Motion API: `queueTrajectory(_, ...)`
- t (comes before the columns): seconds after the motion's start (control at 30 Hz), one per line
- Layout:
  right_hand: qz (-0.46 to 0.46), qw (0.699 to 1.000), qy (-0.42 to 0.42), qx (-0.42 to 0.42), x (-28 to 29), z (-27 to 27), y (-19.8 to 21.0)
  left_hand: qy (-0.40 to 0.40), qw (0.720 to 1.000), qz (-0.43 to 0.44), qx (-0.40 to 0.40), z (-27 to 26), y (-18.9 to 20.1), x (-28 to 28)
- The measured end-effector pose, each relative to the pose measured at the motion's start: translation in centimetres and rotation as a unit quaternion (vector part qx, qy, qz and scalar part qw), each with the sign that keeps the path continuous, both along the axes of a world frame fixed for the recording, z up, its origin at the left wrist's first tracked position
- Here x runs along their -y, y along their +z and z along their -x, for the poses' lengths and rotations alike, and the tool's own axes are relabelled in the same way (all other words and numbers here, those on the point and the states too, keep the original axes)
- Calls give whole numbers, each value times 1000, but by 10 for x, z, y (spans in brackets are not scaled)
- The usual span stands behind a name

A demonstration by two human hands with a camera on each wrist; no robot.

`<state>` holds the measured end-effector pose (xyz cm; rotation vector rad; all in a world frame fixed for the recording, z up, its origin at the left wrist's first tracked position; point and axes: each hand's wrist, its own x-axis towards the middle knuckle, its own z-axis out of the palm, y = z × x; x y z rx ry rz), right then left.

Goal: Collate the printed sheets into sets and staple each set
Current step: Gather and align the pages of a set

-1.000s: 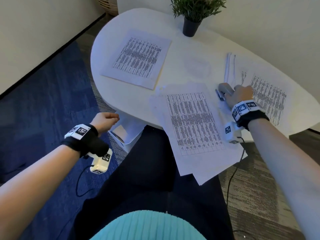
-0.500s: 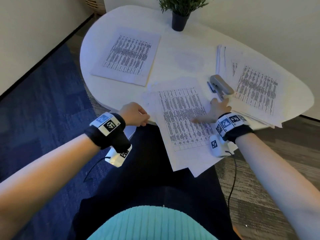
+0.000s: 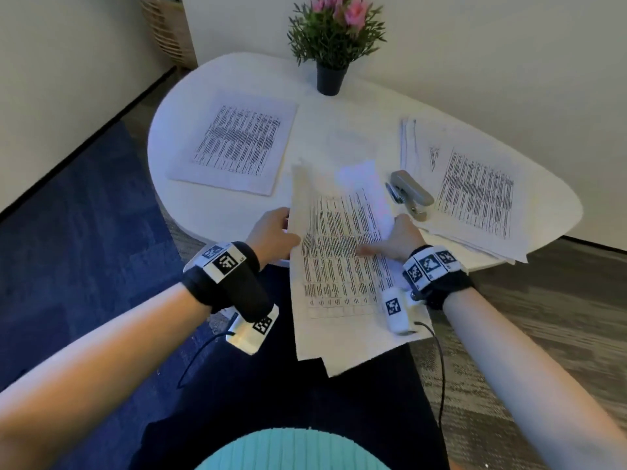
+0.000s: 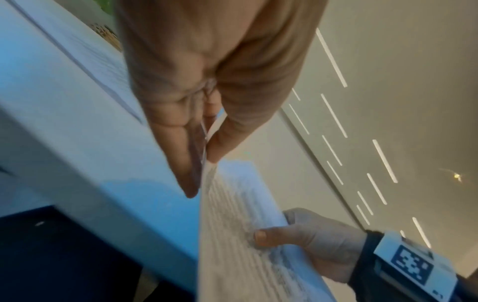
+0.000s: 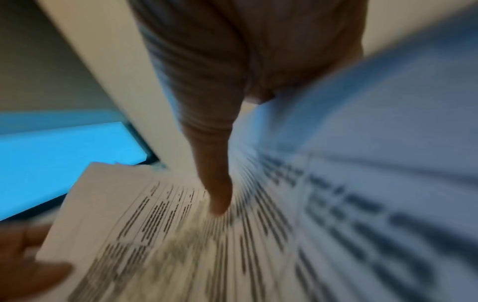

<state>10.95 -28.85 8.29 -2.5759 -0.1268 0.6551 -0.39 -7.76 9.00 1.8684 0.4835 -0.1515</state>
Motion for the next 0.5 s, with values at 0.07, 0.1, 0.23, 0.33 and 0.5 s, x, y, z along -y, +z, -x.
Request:
queueTrajectory(0.07, -159, 985, -63, 17, 5, -4, 13, 20, 998, 26, 57, -4, 16, -2)
queueTrajectory(0.1, -224, 971, -72, 44, 8, -6, 21, 28, 995, 24, 94, -7, 26, -4)
queueTrajectory(0.23, -370, 914, -89, 142, 7, -6, 64, 80, 967, 41, 239, -16, 66, -13)
queueTrajectory(0.33, -468, 857, -87, 198, -1, -4, 95, 80, 940, 102, 315, -22, 91, -12)
queueTrajectory(0.5, -534, 812, -37, 233, -12, -2, 128, 86, 901, 98, 414, -33, 122, -11)
